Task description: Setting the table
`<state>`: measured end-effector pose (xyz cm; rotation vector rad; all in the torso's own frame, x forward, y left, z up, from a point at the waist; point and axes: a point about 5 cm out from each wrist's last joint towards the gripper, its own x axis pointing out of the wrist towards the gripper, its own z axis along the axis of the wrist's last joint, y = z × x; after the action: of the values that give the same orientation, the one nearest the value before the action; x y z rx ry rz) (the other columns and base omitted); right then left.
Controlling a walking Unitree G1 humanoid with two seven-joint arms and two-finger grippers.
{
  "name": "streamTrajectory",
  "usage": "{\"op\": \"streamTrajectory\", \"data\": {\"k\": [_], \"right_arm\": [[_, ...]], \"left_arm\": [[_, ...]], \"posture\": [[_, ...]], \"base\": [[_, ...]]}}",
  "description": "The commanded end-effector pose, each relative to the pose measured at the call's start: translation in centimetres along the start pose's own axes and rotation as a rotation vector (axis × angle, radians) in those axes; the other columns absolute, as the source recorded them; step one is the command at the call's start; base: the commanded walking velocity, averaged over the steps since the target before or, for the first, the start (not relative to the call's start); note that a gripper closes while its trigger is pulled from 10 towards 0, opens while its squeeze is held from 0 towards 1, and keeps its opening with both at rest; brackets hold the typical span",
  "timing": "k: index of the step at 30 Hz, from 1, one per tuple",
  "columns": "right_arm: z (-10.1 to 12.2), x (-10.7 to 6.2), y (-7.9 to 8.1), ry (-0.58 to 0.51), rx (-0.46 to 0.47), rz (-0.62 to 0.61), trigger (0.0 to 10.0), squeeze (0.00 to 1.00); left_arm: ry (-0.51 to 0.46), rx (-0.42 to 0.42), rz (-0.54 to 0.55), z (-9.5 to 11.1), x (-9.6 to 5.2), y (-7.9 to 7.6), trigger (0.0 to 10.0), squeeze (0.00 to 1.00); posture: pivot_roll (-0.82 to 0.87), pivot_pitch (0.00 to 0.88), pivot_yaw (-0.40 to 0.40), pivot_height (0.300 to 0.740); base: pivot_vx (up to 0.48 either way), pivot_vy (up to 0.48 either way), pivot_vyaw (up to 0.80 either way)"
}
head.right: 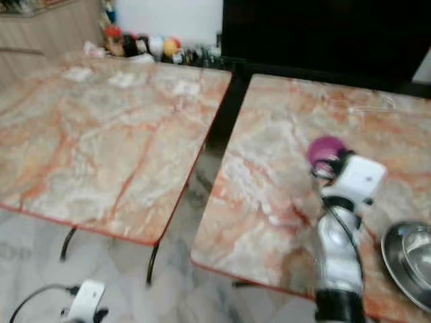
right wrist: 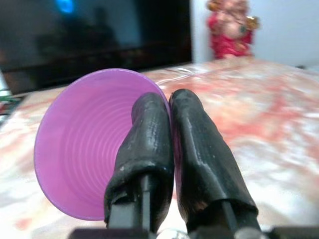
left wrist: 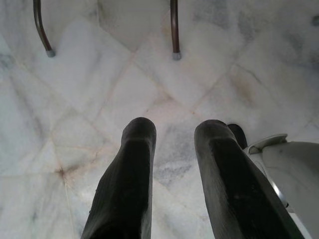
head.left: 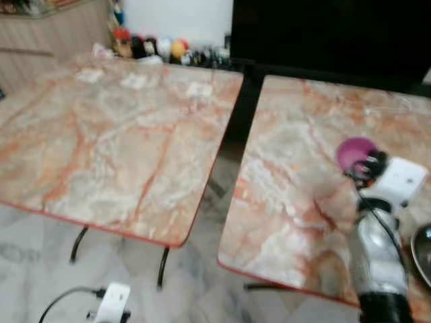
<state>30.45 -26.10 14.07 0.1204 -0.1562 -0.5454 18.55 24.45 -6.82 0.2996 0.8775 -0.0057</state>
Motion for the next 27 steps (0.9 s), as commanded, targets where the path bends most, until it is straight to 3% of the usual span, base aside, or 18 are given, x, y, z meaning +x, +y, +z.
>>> {"op": "streamTrajectory", "data": {"k": [1, 5, 10, 15, 19, 24, 27], "right_arm": [[0.3, 0.6, -1.0, 0.026, 0.017, -0.074, 10.0, 0.00], [-0.6, 0.4, -1.9, 0.102, 0.105, -0.191, 10.0, 0.00], [-1.8, -0.1, -1.3, 0.186, 0.220, -0.204, 10.0, 0.00], [-0.9, 0.3, -0.8, 0.184, 0.302, -0.208, 10.0, 0.00], [-0.4, 0.2, -0.6, 0.212, 0.302, -0.231, 10.0, 0.00], [0.2, -0.1, -1.4, 0.251, 0.343, -0.304, 10.0, 0.00], [0.7, -0.2, -1.9, 0.251, 0.272, -0.325, 10.0, 0.00]], "left_arm": [[0.008, 0.000, -0.001, -0.2, 0.0, 0.0, 10.0, 0.00], [0.012, 0.002, 0.000, -0.3, -0.1, 0.0, 10.0, 0.00], [0.010, 0.003, 0.000, -0.2, 0.0, 0.1, 10.0, 0.00], [0.007, 0.006, 0.005, -0.1, 0.0, 0.2, 10.0, 0.00], [0.006, 0.005, 0.007, -0.1, 0.0, 0.2, 10.0, 0.00], [0.009, 0.003, 0.006, -0.2, -0.1, 0.2, 10.0, 0.00], [0.011, 0.004, 0.001, -0.3, -0.1, -0.1, 10.0, 0.00]], "posture": [[0.09, 0.000, -0.025, 0.740], [0.09, 0.000, -0.022, 0.740], [0.09, 0.000, -0.022, 0.740], [0.10, 0.000, -0.020, 0.740], [0.10, 0.000, -0.027, 0.740], [0.09, 0.000, -0.029, 0.740], [0.08, 0.000, -0.030, 0.740]], "base": [[0.000, 0.000, 0.00], [0.000, 0.000, 0.00], [0.000, 0.000, 0.00], [0.000, 0.000, 0.00], [0.000, 0.000, 0.00], [0.000, 0.000, 0.00], [0.000, 0.000, 0.00]]}}
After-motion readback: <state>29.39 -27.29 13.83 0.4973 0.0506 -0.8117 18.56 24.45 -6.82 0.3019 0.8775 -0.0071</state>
